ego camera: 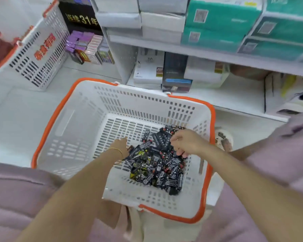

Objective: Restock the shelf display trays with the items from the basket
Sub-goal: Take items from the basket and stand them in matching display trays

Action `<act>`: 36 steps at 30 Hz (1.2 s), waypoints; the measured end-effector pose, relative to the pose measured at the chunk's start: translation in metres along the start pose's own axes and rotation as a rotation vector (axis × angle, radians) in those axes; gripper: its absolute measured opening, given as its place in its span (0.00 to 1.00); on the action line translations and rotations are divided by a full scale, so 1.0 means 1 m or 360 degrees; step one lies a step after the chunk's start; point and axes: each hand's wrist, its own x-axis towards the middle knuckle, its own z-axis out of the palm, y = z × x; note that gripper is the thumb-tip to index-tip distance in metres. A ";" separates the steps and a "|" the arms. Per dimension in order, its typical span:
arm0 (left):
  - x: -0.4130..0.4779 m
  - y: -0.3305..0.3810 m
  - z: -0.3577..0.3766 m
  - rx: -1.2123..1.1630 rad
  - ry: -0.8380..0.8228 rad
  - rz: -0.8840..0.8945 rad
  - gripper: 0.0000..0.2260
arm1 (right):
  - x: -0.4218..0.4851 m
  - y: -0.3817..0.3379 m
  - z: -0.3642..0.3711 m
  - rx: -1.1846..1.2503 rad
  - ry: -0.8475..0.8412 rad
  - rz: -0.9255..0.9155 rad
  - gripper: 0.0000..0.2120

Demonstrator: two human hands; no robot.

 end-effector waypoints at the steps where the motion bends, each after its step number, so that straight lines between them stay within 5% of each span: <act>1: 0.007 -0.008 0.015 0.0024 -0.0078 -0.0067 0.33 | 0.004 0.001 0.001 0.0040 -0.0007 0.0014 0.14; 4: 0.024 -0.014 0.045 0.0050 -0.0135 -0.0108 0.41 | 0.014 0.002 0.002 0.0180 0.0021 0.0056 0.12; 14: 0.056 0.006 0.062 0.0032 0.0073 0.0165 0.38 | 0.029 -0.001 0.003 0.0335 0.0063 0.0047 0.11; 20: 0.047 0.019 0.067 0.0235 -0.0117 0.0271 0.41 | 0.027 0.004 0.004 0.0362 0.0048 0.0072 0.10; 36: 0.043 0.036 0.059 -0.0105 -0.0622 0.0325 0.43 | 0.029 0.005 0.007 0.0378 0.0038 0.0058 0.09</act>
